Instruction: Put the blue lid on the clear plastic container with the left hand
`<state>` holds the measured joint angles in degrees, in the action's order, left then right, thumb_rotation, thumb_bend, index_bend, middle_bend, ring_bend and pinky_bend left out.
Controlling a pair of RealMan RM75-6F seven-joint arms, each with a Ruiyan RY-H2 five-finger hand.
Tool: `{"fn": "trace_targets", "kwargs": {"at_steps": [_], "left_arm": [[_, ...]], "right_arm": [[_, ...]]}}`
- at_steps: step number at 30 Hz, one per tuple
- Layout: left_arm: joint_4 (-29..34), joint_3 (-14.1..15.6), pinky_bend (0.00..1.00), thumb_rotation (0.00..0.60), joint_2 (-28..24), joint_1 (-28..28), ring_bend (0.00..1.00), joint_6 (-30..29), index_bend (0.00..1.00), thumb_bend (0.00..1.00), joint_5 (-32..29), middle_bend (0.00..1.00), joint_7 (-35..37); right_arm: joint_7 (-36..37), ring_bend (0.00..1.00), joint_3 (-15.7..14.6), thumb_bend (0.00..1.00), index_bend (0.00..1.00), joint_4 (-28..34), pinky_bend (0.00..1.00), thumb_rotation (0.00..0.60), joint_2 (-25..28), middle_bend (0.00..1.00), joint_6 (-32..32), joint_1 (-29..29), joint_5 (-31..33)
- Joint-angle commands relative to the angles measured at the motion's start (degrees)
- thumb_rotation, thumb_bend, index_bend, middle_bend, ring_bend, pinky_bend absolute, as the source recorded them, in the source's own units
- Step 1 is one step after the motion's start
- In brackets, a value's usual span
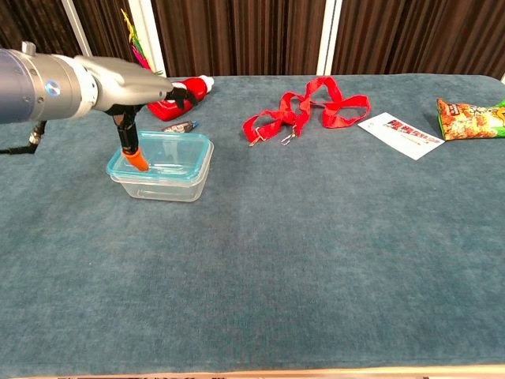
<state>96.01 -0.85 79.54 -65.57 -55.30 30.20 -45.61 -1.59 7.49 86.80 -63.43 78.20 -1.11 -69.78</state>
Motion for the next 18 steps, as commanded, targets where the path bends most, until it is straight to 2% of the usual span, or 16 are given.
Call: {"fn": "trace_targets", "kwargs": {"at_steps": [1,7,11,18], "left_arm": [[-0.1,0.6,0.0,0.6,-2.4,1.7,0.0,1.9,0.0,0.13,8.1,0.09,3.9],[-3.3,1.6,0.0,0.6,-4.7,4.1,0.0,6.2,0.0,0.17,21.7,0.1,12.1],[-5.7,1.9,0.0,0.6,-5.7,5.3,0.0,9.1,0.0,0.17,28.6,0.11,18.4],[-10.2,1.8,0.0,0.6,-5.2,7.0,0.0,11.1,0.0,0.2,37.0,0.15,27.3]], "right_arm": [[-0.1,0.04,0.0,0.31,0.07,-0.1,0.0,0.6,0.0,0.05,-0.1,0.0,0.1],[-0.6,0.04,0.0,0.31,0.07,-0.4,0.0,0.6,-0.2,0.05,-0.4,-0.1,0.6],[-1.3,0.04,0.0,0.31,0.07,-0.8,0.0,0.6,-0.5,0.05,-0.8,-0.2,1.1],[-2.5,0.04,0.0,0.31,0.07,-1.3,0.0,0.6,-1.1,0.05,-1.4,-0.5,1.9]]}}
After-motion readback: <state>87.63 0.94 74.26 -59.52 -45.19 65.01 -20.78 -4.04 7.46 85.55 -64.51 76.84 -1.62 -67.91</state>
